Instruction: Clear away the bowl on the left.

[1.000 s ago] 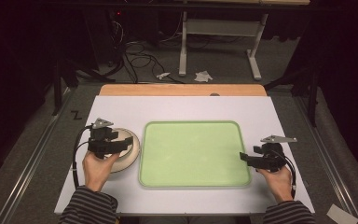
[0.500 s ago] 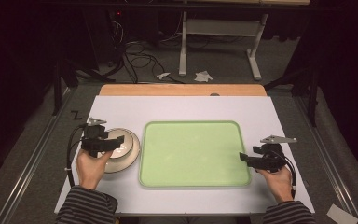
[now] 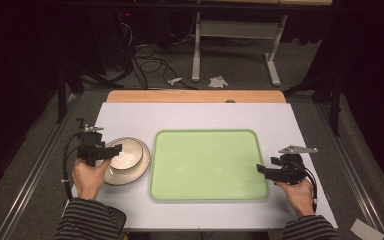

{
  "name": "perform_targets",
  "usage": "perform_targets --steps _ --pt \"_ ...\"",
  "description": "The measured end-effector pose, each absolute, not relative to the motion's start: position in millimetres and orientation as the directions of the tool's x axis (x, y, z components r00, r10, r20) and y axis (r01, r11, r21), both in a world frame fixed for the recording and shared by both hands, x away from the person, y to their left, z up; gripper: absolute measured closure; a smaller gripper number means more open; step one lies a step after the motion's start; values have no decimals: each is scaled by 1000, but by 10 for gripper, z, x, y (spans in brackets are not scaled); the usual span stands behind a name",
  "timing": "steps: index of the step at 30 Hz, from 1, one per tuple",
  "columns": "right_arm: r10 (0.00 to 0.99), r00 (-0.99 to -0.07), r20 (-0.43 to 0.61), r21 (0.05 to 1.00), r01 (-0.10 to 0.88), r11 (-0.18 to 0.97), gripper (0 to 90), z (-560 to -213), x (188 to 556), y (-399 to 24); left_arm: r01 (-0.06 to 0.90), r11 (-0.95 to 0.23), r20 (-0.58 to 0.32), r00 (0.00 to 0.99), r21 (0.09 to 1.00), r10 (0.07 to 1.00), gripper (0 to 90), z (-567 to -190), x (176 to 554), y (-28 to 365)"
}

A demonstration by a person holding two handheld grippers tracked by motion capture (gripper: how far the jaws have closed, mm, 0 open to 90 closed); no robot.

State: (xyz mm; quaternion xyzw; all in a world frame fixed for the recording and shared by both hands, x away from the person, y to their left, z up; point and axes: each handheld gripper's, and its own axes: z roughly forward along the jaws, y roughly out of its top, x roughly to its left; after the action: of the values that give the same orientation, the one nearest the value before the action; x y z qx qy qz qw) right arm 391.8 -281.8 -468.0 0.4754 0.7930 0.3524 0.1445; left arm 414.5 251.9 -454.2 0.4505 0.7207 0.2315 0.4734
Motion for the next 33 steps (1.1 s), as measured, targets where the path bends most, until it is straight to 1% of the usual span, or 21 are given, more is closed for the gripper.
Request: perform_targets --steps 7,12,19,20,23,25,33 --pt "854 -510 108 701 648 299 331 -4679 3912 -2814 456 513 -487 -185 727 854 365 -4633 4196 2615" --pt "852 -512 108 695 651 304 350 -4677 3908 -2807 464 519 -497 -179 718 849 433 -4663 4200 2640" --pt "848 -521 99 693 647 317 374 -4691 3911 -2790 495 524 -504 -186 694 844 476 -4713 4232 2621" --pt "846 -525 95 693 645 322 378 -4690 3908 -2780 512 514 -497 -185 688 848 481 -4733 4238 2629" --pt "845 -526 95 690 647 325 379 -4688 3903 -2774 514 525 -507 -190 678 841 491 -4745 4243 2640" --pt "842 -533 88 688 643 336 379 -4689 3909 -2776 516 533 -513 -197 671 836 513 -4752 4246 2650" --pt "842 -531 92 684 648 334 375 -4697 3908 -2766 554 528 -514 -199 644 835 573 -4799 4275 2634"
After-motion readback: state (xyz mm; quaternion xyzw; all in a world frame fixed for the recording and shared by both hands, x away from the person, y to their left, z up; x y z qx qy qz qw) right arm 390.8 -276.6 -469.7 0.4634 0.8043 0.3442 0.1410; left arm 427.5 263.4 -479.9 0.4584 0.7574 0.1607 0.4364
